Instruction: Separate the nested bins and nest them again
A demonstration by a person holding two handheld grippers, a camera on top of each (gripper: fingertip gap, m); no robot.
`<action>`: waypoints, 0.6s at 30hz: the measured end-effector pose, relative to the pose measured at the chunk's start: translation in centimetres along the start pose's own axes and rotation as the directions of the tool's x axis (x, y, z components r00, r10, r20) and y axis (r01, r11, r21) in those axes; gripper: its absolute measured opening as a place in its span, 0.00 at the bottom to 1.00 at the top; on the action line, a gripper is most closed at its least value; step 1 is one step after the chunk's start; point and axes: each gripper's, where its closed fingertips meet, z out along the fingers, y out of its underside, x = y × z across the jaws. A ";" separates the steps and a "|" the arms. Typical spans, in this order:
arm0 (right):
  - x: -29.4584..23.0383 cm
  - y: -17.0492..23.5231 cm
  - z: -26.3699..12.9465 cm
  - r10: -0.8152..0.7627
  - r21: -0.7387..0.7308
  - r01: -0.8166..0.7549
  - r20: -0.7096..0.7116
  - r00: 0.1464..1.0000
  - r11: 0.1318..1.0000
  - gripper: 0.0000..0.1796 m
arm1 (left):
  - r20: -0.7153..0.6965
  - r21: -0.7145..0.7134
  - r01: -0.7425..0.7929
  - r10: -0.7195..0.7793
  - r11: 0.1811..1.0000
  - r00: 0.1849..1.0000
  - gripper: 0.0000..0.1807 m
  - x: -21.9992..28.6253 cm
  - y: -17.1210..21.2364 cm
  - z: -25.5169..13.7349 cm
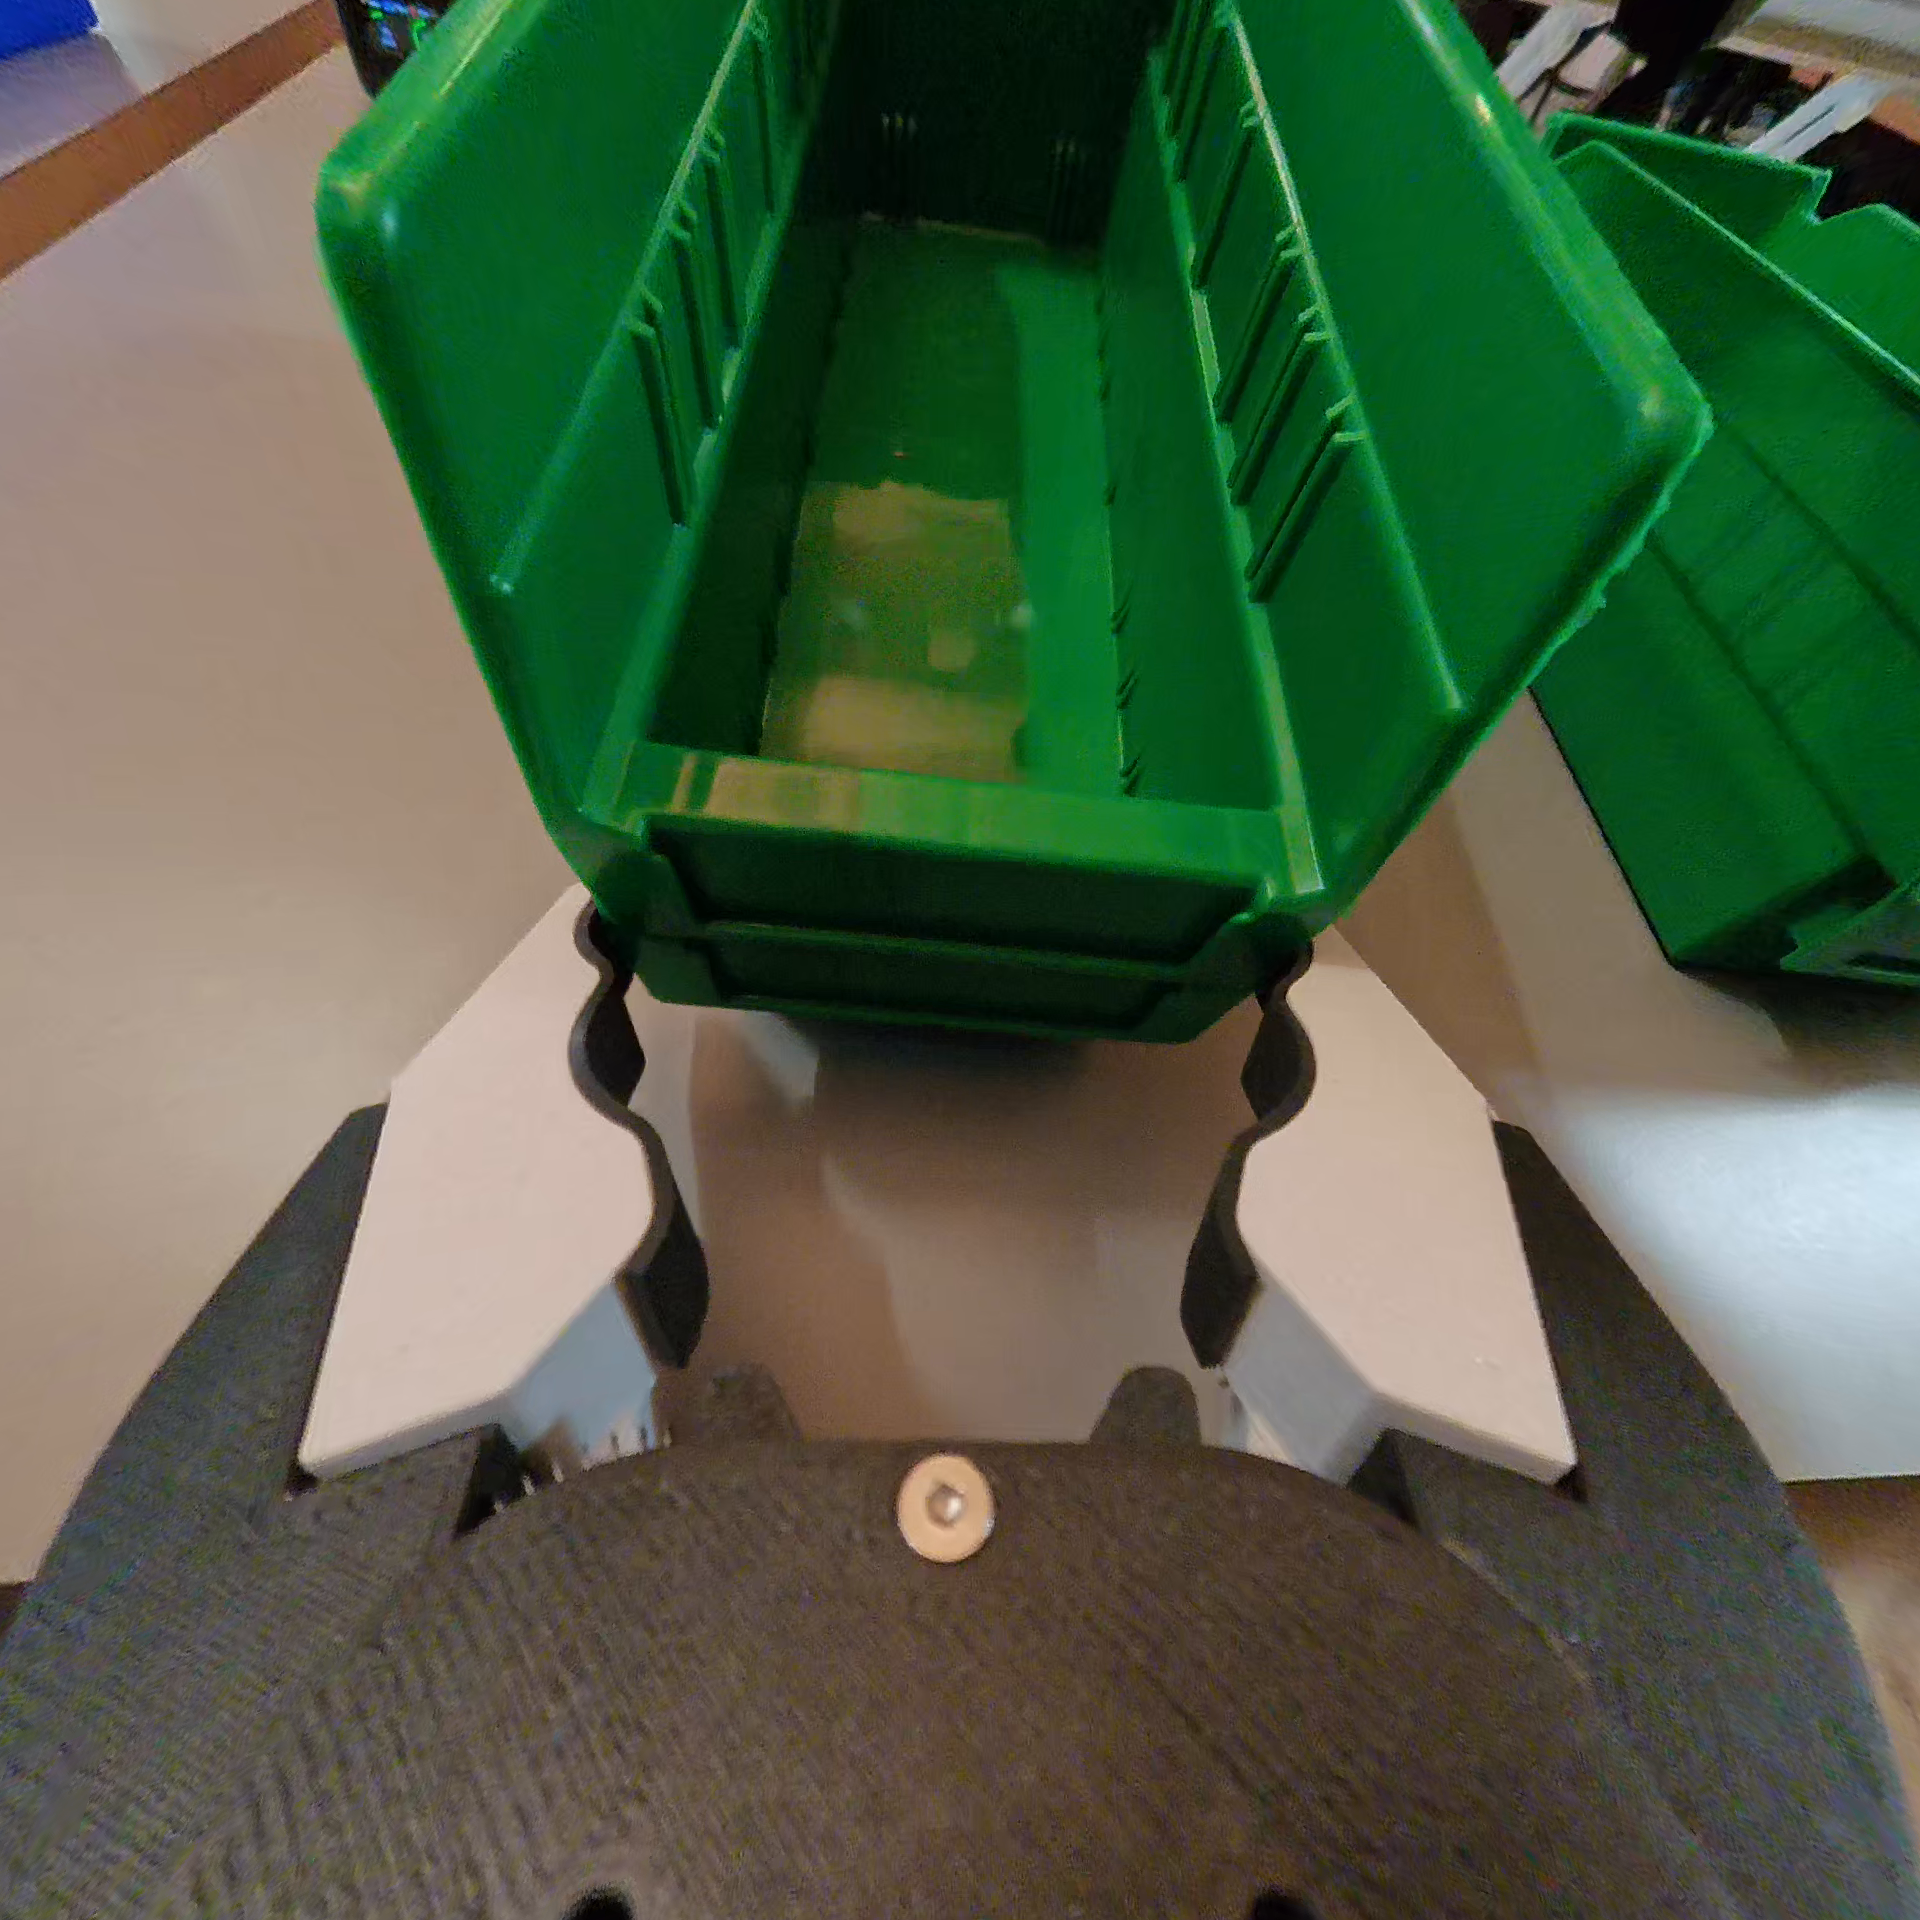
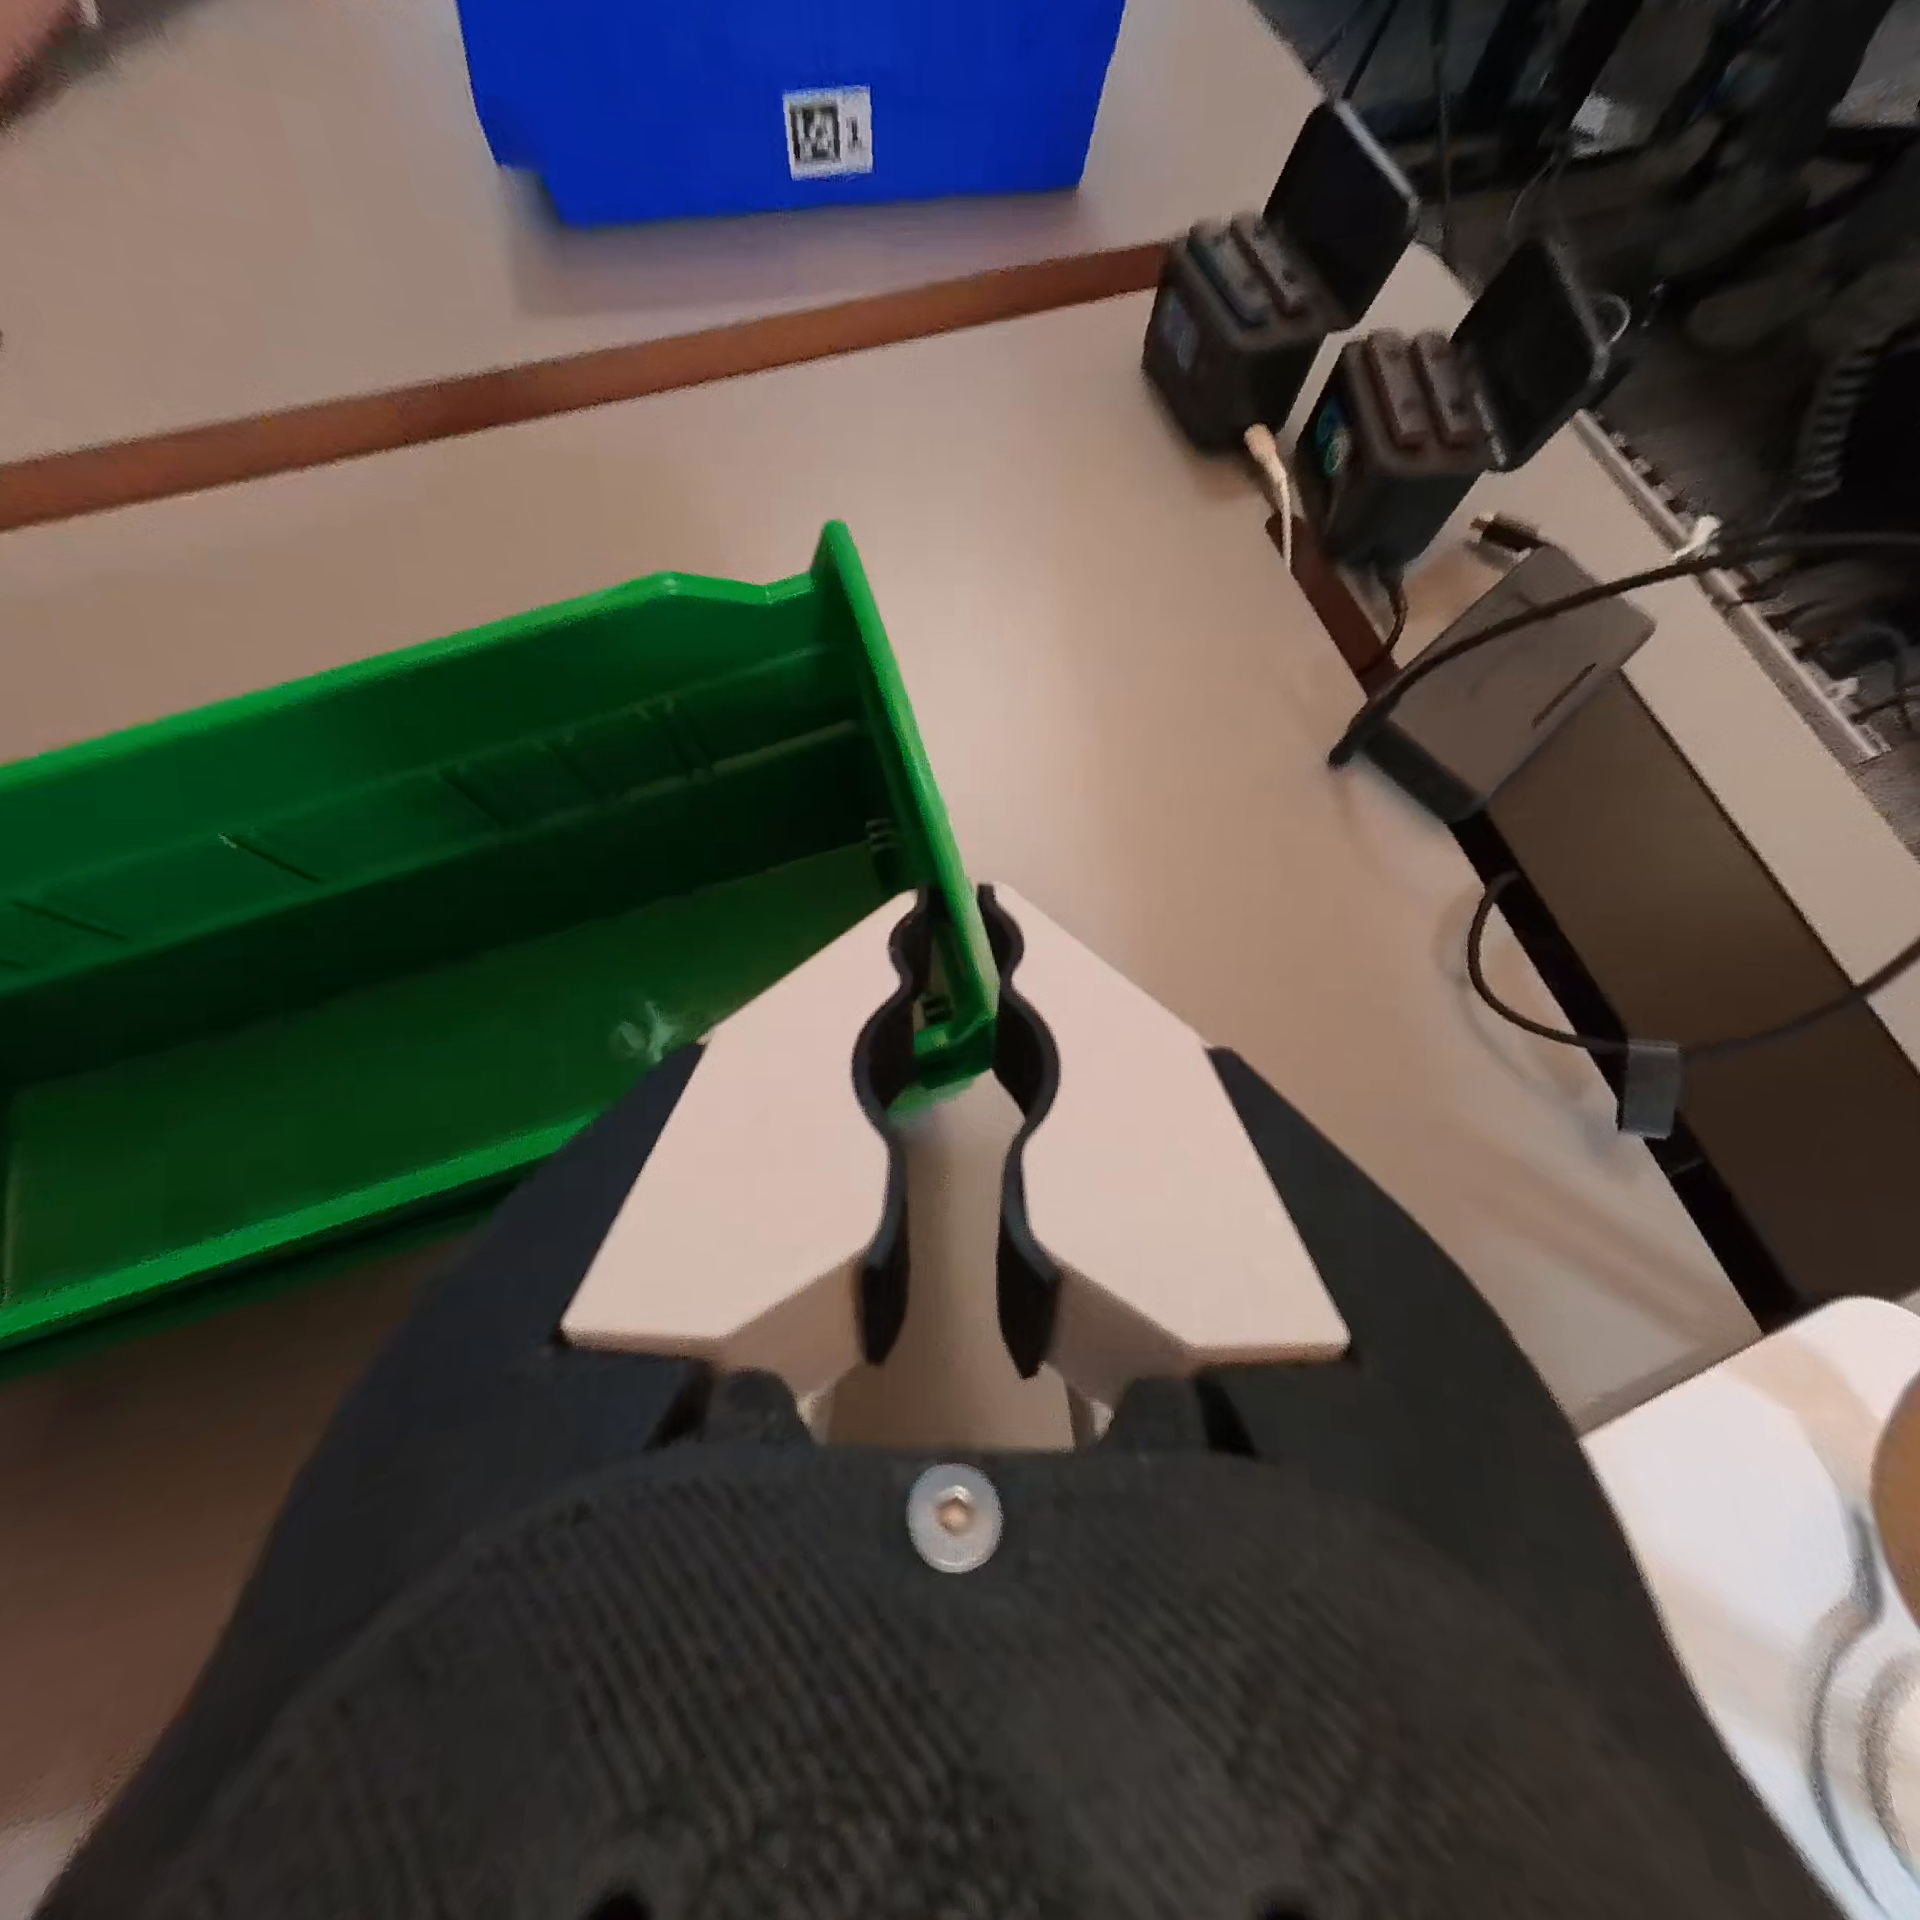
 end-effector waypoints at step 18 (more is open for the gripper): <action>-1.8 -2.8 -3.2 0.325 0.084 -0.362 0.287 0.901 0.928 0.04 | 0.005 0.003 -0.019 0.019 1.000 1.000 0.67 -0.2 -0.1 -0.1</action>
